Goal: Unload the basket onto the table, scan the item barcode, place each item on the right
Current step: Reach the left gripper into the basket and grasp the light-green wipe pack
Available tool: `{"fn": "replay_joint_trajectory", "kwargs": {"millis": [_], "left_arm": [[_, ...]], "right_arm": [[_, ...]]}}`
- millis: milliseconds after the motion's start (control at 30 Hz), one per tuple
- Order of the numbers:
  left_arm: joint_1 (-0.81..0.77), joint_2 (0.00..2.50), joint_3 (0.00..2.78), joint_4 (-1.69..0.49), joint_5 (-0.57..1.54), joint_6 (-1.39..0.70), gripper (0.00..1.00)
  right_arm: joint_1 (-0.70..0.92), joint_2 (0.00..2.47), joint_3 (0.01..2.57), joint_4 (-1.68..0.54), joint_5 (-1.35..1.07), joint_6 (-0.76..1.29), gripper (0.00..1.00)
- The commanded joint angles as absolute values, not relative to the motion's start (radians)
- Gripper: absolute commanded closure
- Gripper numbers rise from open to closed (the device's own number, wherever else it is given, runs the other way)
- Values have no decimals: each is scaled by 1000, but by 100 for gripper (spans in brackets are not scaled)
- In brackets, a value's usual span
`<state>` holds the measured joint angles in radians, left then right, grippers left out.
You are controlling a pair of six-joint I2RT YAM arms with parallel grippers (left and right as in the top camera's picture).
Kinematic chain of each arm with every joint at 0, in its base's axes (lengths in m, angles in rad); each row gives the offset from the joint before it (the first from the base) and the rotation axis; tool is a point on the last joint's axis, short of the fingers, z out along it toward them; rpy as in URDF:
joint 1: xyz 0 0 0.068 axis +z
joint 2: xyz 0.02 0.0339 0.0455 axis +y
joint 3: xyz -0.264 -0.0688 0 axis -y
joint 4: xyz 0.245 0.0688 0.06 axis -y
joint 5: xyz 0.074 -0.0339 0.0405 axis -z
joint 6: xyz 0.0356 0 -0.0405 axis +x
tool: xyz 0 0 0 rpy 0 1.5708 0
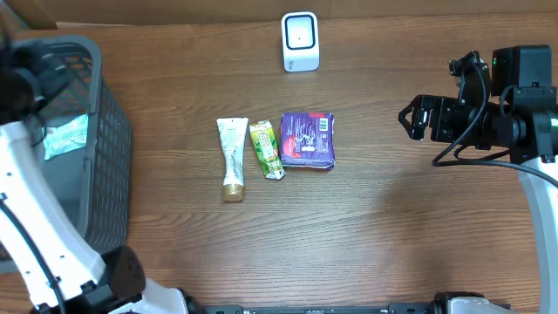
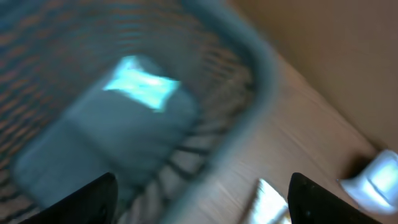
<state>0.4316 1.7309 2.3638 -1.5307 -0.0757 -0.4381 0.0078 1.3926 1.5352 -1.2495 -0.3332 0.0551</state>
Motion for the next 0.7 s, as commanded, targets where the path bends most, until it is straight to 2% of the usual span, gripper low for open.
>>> {"fn": "replay_joint_trajectory", "kwargs": {"millis": [0,267,667], "left_arm": [[552,1782,2261,-1481,-145,-541,23],[611,1951,2086,-1325,-146,-546,26],[598,2195,2077,-1214,-130,-535,27]], "right_arm": [[4,1392,1544,-1248,-335,51,0],[4,1392,1544,-1253,-335,52,0],[4,1392,1544,-1273,-335,52,0]]}}
